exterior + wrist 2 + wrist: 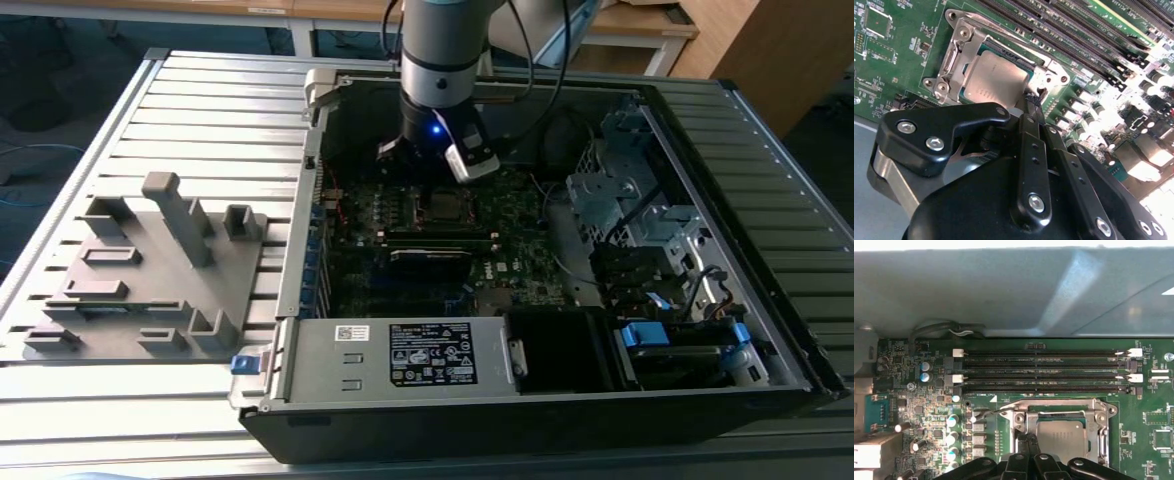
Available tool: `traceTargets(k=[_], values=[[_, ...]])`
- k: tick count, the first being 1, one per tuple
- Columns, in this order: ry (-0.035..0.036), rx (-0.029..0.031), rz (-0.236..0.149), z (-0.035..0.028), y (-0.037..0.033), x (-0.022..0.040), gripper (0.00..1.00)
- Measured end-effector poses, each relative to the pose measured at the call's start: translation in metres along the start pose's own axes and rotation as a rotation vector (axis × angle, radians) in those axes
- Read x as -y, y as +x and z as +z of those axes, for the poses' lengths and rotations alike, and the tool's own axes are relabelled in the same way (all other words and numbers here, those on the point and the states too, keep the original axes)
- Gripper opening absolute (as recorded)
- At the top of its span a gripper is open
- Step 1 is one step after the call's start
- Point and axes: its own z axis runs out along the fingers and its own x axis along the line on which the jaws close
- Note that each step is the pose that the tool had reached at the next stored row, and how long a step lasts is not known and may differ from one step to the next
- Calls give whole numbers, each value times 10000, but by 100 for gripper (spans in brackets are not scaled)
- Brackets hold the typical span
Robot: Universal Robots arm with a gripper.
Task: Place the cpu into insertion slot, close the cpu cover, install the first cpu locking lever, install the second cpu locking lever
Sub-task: 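Close the cpu cover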
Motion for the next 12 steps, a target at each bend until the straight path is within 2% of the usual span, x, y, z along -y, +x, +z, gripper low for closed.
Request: traceTargets(k=[12], values=[[0, 0, 0, 45, 17, 1, 11]])
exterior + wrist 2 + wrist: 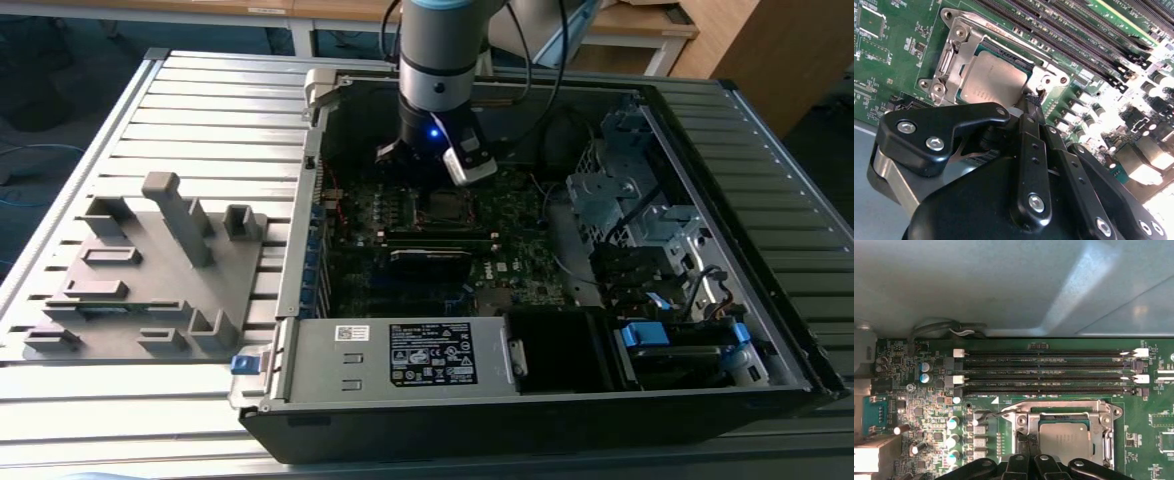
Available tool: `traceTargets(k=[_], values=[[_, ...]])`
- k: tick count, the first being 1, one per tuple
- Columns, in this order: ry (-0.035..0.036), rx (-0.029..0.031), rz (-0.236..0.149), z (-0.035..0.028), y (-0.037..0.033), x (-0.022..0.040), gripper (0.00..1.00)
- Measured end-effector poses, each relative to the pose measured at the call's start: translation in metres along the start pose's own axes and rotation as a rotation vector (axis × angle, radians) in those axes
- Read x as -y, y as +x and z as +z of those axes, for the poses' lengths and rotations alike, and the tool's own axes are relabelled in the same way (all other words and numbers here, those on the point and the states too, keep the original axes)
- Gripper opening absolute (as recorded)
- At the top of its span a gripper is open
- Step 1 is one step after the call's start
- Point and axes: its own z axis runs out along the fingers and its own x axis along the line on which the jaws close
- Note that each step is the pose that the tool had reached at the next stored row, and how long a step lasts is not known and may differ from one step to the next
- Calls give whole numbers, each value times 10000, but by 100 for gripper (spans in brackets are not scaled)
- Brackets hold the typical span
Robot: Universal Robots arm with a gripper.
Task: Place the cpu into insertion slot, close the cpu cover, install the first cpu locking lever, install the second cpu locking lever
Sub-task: 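Close the cpu cover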
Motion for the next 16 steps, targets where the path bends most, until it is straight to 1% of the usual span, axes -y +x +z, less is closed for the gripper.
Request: traceTargets(k=[5, 16], values=[[-1, 0, 0, 17, 6, 0, 11], [3, -2, 0, 25, 8, 1, 11]])
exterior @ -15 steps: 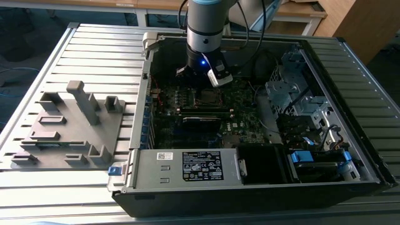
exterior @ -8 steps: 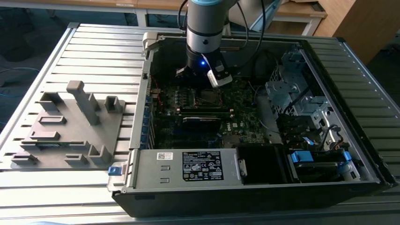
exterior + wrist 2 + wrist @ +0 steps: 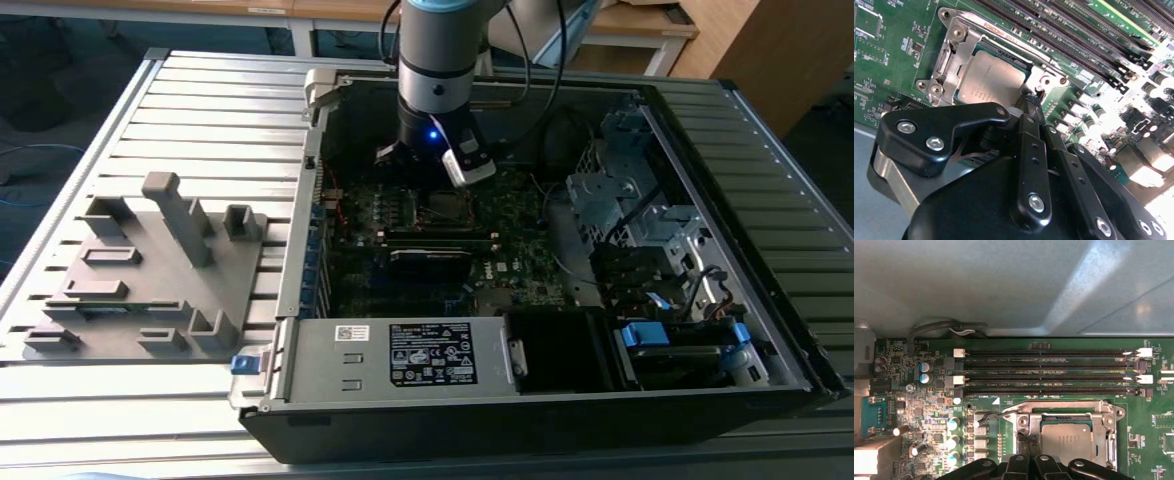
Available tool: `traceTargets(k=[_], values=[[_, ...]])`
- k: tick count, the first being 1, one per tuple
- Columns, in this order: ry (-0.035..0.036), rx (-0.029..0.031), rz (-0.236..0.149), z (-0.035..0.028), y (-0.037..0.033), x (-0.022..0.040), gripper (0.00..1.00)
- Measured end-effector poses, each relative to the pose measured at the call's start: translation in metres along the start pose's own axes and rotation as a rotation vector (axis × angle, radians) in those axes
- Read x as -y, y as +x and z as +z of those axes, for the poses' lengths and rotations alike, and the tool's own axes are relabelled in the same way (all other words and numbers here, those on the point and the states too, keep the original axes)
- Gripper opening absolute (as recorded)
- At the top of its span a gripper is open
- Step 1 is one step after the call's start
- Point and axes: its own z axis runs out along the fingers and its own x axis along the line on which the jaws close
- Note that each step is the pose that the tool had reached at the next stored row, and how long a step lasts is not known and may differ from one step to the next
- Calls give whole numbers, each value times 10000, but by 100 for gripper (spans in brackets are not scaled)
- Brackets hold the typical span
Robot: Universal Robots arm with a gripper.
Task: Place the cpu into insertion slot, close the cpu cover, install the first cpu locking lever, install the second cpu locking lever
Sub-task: 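Close the cpu cover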
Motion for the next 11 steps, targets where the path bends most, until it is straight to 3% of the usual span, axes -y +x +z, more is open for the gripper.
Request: traceTargets(k=[11], values=[[1, -1, 0, 8, 0, 0, 11]])
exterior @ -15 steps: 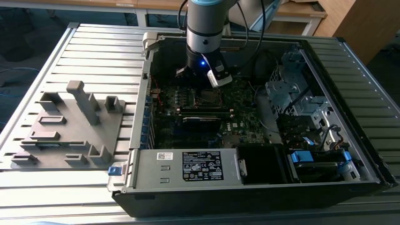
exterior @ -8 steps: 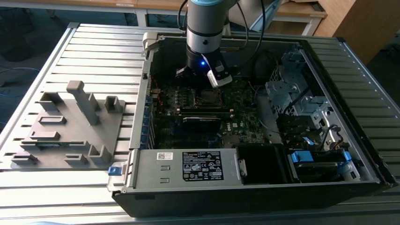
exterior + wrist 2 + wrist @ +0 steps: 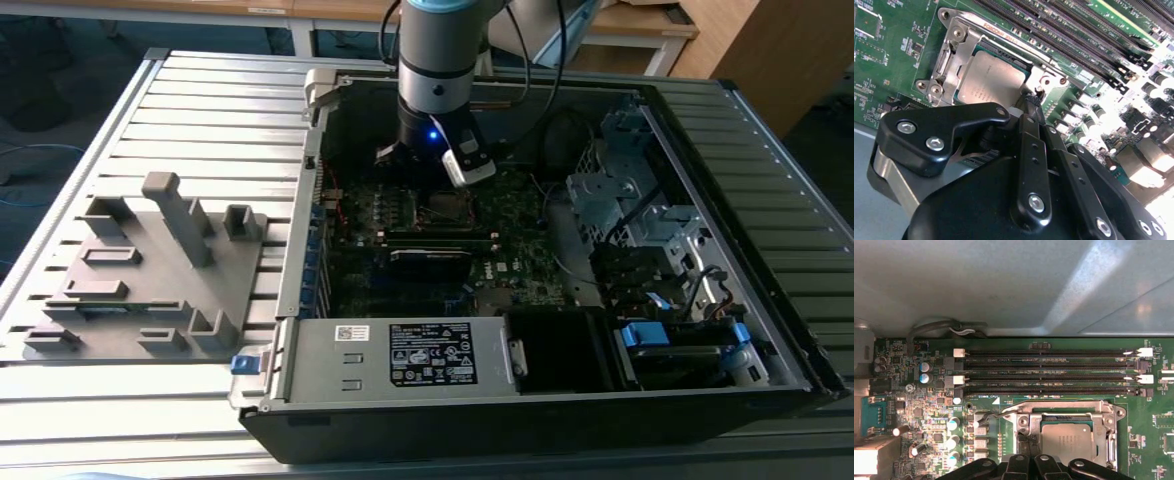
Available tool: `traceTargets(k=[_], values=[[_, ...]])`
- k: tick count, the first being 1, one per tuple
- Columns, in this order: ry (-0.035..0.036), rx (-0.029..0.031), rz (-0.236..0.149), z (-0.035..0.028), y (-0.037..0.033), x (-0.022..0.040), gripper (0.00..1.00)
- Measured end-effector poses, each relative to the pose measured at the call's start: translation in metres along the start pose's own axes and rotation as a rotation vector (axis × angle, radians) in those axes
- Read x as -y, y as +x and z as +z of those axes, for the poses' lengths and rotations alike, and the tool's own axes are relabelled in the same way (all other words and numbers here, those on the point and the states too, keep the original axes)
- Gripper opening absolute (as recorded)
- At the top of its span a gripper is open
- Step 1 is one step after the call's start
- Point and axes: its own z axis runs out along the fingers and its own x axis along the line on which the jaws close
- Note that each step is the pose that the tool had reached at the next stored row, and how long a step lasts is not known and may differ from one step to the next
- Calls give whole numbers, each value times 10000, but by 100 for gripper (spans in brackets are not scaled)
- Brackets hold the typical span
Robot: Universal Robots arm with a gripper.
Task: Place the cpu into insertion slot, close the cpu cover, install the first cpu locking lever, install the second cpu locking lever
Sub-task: 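Close the cpu cover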
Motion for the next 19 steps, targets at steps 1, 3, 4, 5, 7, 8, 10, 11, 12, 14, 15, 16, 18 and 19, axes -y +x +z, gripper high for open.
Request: traceTargets(k=[1, 3, 4, 5, 7, 8, 10, 11, 12, 14, 15, 16, 18, 19], values=[[0, 0, 0, 0, 0, 0, 11], [-3, 2, 0, 2, 0, 0, 11], [-4, 3, 0, 2, 0, -1, 11], [-5, 4, 1, -1, 0, -1, 11], [-18, 13, 0, -12, -2, -3, 11], [-11, 8, 0, -25, -2, -3, 11], [-6, 4, 1, -53, -1, -2, 11], [-6, 4, 1, -65, -1, -3, 11], [-4, 3, 0, -78, 0, -3, 11], [-4, 3, 1, -102, 0, -3, 11], [-4, 3, 0, -114, 0, -4, 11], [-4, 3, 1, -126, 0, -4, 11], [-4, 3, 0, -157, 0, -5, 11], [-4, 2, 0, -166, 0, -5, 11]])
